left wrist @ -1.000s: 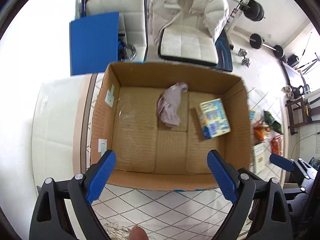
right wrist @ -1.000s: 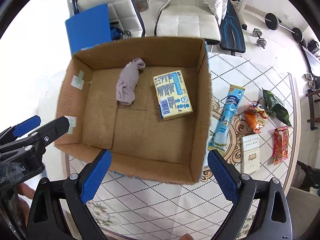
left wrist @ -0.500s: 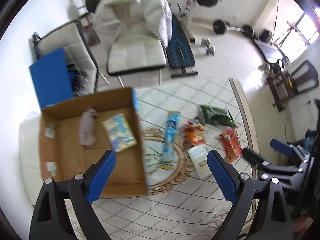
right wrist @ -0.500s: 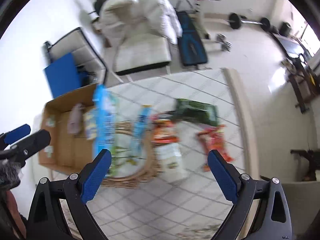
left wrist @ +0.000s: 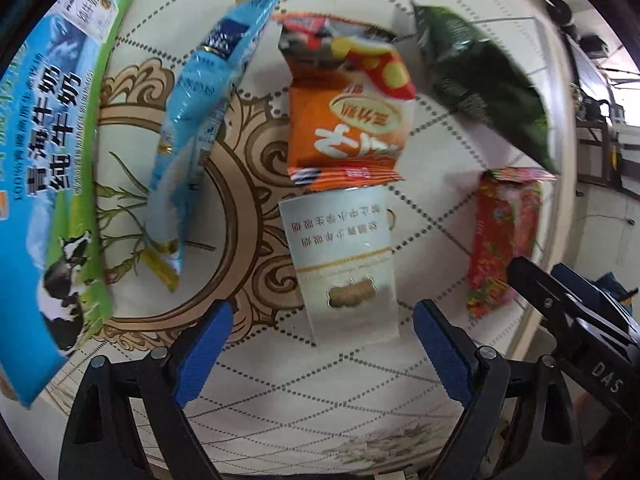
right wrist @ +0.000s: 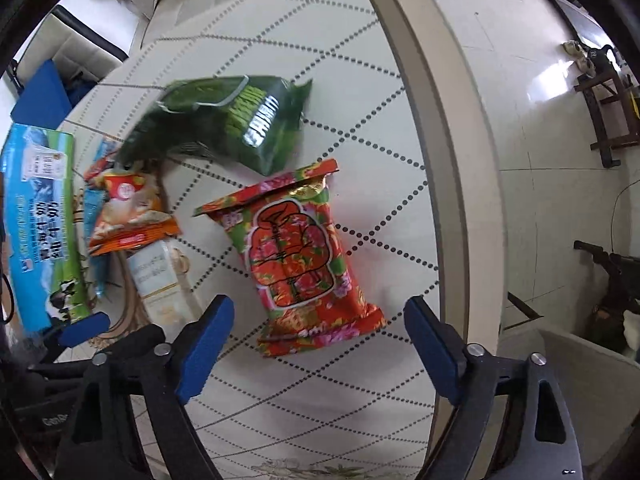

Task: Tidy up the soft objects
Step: 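Grasp the white card box with the left tool while the right tool grasps the red snack bag, then lower both held items into the box and open both tools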

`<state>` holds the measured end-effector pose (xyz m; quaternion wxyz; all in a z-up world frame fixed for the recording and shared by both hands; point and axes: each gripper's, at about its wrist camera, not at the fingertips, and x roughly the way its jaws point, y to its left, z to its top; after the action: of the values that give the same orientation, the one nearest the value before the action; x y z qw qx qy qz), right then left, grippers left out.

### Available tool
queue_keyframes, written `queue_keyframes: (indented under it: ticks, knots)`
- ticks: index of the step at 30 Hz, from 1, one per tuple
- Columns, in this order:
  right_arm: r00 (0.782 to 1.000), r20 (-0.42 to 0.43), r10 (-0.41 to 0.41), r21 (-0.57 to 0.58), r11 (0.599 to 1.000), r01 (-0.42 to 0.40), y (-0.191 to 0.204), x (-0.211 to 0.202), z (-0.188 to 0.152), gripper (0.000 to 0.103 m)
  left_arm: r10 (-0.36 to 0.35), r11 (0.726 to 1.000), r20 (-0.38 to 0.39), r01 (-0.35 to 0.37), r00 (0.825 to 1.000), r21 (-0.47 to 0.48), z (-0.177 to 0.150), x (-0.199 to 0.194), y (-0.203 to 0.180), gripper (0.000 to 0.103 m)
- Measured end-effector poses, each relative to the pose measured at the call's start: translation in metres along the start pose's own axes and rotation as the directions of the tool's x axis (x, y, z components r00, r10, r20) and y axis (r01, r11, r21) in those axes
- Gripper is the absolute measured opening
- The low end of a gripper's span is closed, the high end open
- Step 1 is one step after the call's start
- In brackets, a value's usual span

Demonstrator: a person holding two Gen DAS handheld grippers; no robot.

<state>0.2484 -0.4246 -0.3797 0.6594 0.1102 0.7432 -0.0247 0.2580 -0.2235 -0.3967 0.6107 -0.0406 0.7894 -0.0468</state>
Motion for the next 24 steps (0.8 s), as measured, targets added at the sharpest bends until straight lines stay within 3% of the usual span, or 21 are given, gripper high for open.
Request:
queue_keyframes:
  ticks: [3,4,6,8,11,16,20,24]
  knots:
    - [1.0,-0.015,0.008,-0.004,1.0,-0.008,-0.003,0.009,0.004,0.087,0.044,0.999,-0.008,-0.044,0.999,0.018,0.002,0.017,-0.013,0.089]
    - [1.0,-0.017,0.007,-0.01,1.0,-0.007,-0.003,0.011,0.006,0.087,0.055,0.998,-0.011,-0.055,0.998,0.028,0.002,0.021,-0.016,0.078]
    - [1.0,-0.026,-0.001,-0.02,1.0,0.0,-0.003,0.015,0.007,0.087,0.11,0.992,0.012,-0.111,0.994,0.063,-0.002,0.025,-0.026,0.07]
    - [0.999,-0.037,-0.007,-0.027,1.0,0.006,-0.001,0.02,0.008,0.087,0.143,0.984,0.051,-0.147,0.988,0.098,-0.004,0.022,-0.033,0.055]
    - [0.998,-0.05,-0.024,-0.038,0.999,0.022,0.003,0.026,0.009,0.079,0.14,0.984,0.068,-0.146,0.988,0.105,-0.006,0.022,-0.032,0.055]
    - [0.997,-0.023,-0.073,-0.06,0.996,0.072,0.017,0.028,0.004,0.056,0.147,0.981,0.105,-0.158,0.984,0.11,-0.015,0.016,-0.026,0.055]
    - [0.998,-0.015,-0.06,-0.046,0.997,0.059,0.016,0.021,-0.01,0.051,0.153,0.974,0.159,-0.176,0.975,0.143,-0.03,0.002,-0.03,0.055]
    - [1.0,0.012,-0.017,-0.017,1.0,0.017,0.01,0.002,-0.031,0.05,0.11,0.974,0.219,-0.149,0.97,0.168,-0.052,-0.027,-0.027,0.055]
